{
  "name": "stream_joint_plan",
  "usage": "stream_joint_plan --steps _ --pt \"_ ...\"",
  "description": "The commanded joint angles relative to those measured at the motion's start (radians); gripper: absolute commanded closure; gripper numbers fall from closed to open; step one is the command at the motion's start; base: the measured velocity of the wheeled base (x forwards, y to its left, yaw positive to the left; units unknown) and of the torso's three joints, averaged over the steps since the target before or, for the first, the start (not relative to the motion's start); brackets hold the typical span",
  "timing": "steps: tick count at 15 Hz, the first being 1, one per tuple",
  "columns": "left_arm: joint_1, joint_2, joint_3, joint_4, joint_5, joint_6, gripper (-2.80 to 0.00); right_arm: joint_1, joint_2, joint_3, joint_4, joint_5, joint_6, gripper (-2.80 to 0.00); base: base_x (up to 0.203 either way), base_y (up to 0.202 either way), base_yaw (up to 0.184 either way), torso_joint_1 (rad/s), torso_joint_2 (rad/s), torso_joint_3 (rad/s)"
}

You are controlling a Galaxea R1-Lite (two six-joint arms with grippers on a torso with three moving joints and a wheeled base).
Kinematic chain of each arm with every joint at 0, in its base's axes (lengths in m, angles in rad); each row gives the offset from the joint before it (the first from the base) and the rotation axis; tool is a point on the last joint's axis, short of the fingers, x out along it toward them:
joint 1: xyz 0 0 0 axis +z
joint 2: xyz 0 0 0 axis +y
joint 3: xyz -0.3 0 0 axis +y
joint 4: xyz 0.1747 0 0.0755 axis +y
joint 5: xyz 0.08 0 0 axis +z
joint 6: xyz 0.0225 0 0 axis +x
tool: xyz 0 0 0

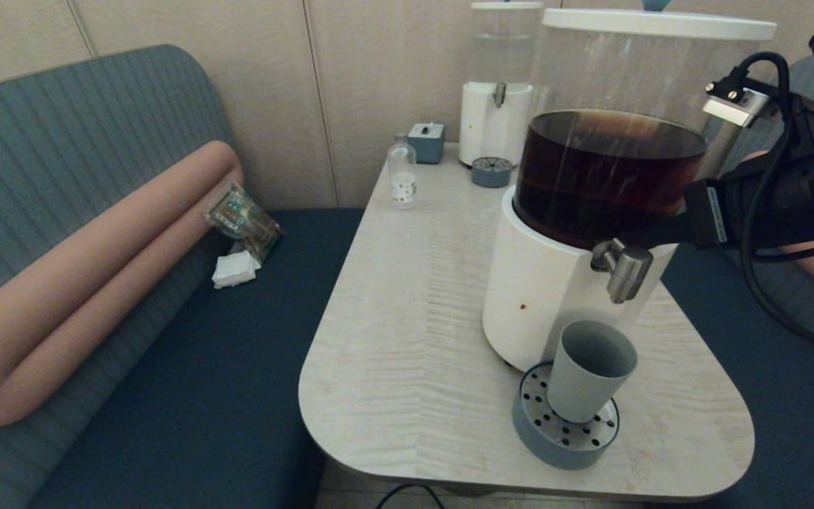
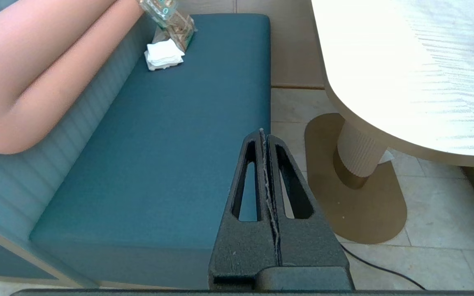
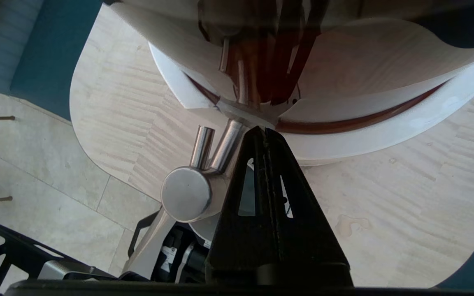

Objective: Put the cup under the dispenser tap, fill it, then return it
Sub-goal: Turn on the faucet

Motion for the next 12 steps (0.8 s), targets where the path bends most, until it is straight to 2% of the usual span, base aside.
stream_joint_plan --steps 1,12 --pt "-0.001 0.001 0.0 0.0 0.0 0.0 0.0 0.008 0.008 -0.002 0.003 0.001 0.001 0.0 0.0 0.0 0.0 0.0 0.0 0.0" --pt "-0.001 0.0 0.0 0.0 0.001 0.0 0.0 0.049 0.033 -0.017 0.003 0.024 0.002 0.0 0.0 0.0 0.0 0.0 0.0 0.0"
